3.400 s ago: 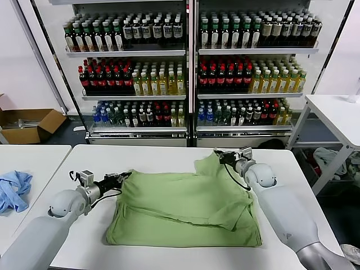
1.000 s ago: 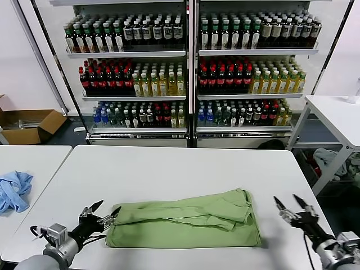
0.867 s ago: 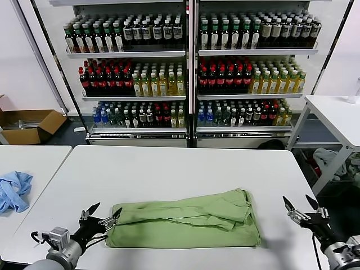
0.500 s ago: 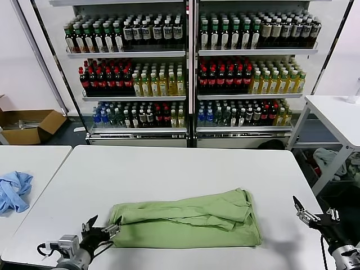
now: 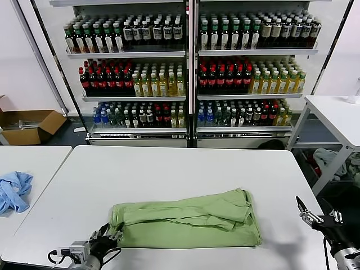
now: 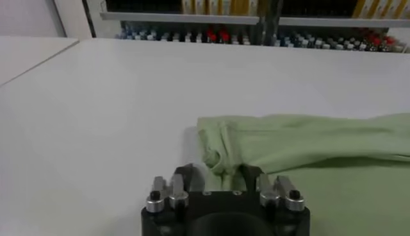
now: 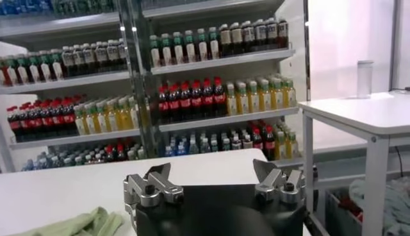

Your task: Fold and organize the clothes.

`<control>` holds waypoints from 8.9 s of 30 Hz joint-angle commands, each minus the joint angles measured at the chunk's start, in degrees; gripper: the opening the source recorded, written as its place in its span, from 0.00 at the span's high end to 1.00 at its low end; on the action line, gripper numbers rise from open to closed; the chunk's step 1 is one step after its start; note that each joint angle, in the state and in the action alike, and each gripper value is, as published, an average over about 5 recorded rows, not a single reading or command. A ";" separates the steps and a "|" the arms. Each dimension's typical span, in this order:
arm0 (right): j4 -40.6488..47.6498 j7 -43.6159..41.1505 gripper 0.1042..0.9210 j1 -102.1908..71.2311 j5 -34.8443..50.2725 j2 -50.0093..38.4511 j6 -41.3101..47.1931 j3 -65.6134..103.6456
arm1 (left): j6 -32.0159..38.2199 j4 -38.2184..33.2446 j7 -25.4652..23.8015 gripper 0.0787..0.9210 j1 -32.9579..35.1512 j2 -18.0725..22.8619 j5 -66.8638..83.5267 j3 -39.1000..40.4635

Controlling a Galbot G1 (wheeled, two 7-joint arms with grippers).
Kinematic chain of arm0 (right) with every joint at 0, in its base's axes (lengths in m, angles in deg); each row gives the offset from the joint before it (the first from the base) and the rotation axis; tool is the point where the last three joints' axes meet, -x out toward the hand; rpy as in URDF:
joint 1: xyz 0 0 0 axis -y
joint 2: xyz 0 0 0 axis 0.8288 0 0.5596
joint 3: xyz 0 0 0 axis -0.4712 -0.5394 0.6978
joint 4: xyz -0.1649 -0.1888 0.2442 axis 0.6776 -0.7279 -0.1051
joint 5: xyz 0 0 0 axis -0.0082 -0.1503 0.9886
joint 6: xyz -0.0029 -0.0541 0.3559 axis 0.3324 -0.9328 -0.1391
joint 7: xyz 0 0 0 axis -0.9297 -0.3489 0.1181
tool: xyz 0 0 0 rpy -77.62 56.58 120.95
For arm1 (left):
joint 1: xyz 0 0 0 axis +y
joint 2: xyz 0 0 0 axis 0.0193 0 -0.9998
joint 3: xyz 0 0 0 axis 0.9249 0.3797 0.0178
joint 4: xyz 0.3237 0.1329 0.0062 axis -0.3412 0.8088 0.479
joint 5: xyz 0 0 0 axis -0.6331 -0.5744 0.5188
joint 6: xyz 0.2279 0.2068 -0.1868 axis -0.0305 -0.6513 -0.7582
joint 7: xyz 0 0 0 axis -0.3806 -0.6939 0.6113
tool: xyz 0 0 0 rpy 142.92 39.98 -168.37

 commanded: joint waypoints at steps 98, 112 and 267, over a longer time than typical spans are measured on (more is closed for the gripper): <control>-0.28 -0.67 0.12 0.55 -1.68 2.10 -0.60 -3.58 | 3.27 8.76 -17.56 0.17 -17.42 -7.08 1.90 -8.85; -0.47 -0.65 0.12 0.34 -2.22 2.16 -0.58 -3.64 | -4.97 12.09 -22.75 0.12 -12.08 -7.27 1.22 -4.80; 1.65 2.93 0.77 27.35 -23.59 -5.09 20.75 -46.77 | 7.10 6.33 -16.94 0.12 -21.71 2.67 -1.49 -6.20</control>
